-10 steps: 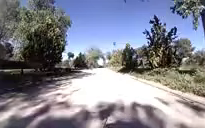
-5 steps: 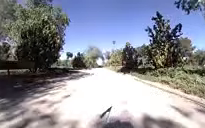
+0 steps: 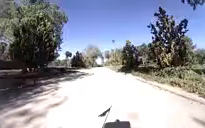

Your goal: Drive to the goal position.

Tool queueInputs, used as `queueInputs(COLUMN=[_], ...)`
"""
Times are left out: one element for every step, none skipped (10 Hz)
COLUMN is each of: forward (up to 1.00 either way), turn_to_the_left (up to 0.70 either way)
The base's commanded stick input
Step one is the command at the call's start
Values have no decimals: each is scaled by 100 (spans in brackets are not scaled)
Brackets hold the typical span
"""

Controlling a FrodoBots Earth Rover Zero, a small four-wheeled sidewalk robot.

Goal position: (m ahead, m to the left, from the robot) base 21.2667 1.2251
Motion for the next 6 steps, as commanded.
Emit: queueInputs(forward=[100, 100, 100, 100, 100, 100], turn_to_the_left=[3, 3, 3, 3, 3, 3])
